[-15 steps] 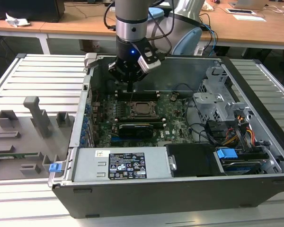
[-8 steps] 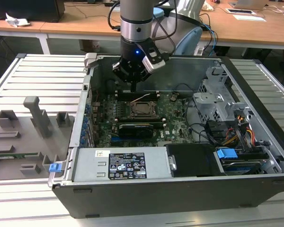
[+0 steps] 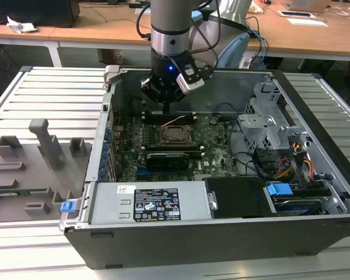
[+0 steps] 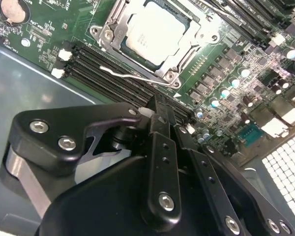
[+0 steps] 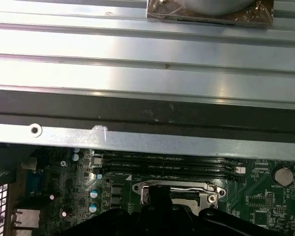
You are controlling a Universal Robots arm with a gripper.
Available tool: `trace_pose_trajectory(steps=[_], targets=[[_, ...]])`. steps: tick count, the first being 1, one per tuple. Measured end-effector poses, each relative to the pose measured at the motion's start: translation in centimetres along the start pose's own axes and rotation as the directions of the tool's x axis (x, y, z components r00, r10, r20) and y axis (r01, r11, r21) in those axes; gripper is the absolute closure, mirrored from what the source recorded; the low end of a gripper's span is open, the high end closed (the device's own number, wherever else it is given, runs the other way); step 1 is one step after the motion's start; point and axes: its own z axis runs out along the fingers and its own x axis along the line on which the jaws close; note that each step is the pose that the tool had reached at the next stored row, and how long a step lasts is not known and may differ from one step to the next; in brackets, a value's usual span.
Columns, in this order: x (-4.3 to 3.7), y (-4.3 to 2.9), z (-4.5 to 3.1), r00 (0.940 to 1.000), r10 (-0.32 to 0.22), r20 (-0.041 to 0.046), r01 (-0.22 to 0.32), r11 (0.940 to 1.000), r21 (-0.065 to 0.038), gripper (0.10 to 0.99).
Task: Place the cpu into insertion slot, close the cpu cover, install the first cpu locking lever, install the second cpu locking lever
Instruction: 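Install the first cpu locking lever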
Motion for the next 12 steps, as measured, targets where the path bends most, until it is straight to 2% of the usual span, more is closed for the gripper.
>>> trace_pose_trajectory(steps=[4,9,10,11,12], targets=[[-0.04,-0.02,0.21,1.0000,0.000,0.0000,0.000,1.0000,0.000,0.976],[-0.43,-0.08,0.81,1.0000,0.000,0.0001,0.000,1.0000,-0.004,0.976],[-0.56,-0.10,0.88,1.0000,0.000,0.0002,0.000,1.0000,-0.008,0.976],[-0.69,-0.10,0.95,1.0000,0.000,0.0011,0.000,0.9998,-0.021,0.976],[-0.78,-0.10,1.02,1.0000,0.000,0.0015,0.000,0.9997,-0.024,0.976]])
